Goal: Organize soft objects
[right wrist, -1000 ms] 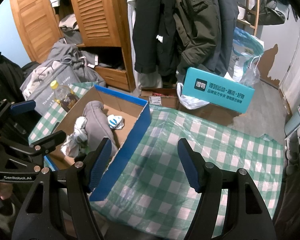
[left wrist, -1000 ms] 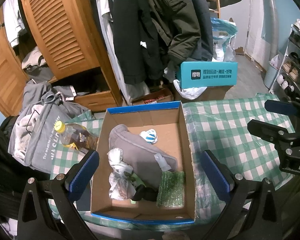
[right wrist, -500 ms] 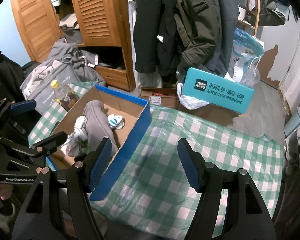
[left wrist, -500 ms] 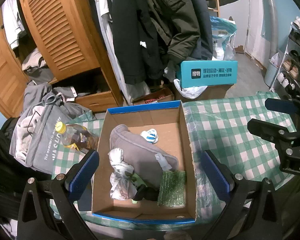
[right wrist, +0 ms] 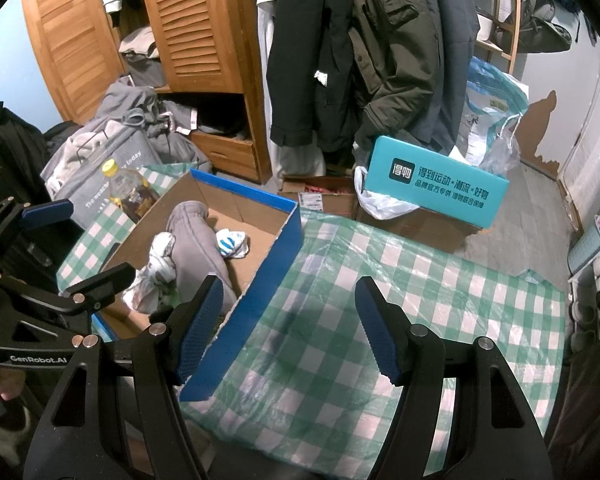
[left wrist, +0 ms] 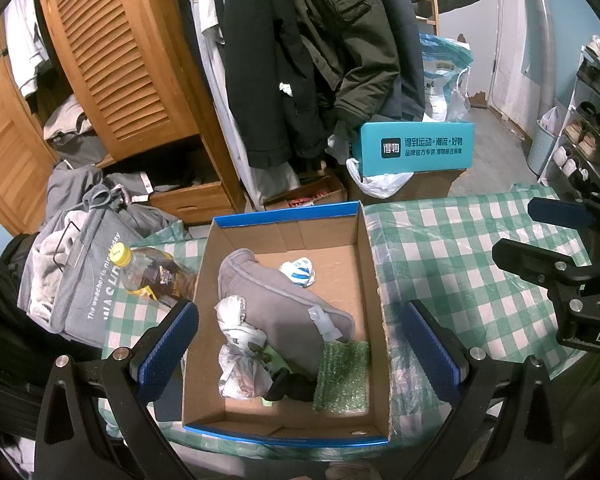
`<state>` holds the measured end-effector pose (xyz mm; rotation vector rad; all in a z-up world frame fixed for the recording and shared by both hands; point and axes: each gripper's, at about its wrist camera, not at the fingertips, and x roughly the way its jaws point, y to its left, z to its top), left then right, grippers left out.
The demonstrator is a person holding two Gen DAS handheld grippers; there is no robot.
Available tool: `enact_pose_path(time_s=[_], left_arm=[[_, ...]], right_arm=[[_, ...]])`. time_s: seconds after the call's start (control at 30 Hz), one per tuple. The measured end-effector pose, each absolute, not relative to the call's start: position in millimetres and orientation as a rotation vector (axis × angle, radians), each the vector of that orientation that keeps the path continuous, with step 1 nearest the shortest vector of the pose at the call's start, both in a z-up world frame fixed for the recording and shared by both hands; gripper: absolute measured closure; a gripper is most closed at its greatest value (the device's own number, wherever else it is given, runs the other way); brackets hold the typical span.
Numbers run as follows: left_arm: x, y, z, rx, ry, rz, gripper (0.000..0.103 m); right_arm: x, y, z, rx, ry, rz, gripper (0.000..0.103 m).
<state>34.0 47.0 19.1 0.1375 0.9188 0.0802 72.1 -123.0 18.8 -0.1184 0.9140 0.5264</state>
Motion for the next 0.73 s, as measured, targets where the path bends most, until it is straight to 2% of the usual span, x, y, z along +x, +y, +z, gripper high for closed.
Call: enact_pose_path(time_s=[0.73], left_arm=[[33.6, 42.9, 24.2, 0.127, 0.918, 0.079, 0.001]], right_arm=[[71.5, -122.5, 18.8, -0.125, 0.918, 0.527, 0.035]])
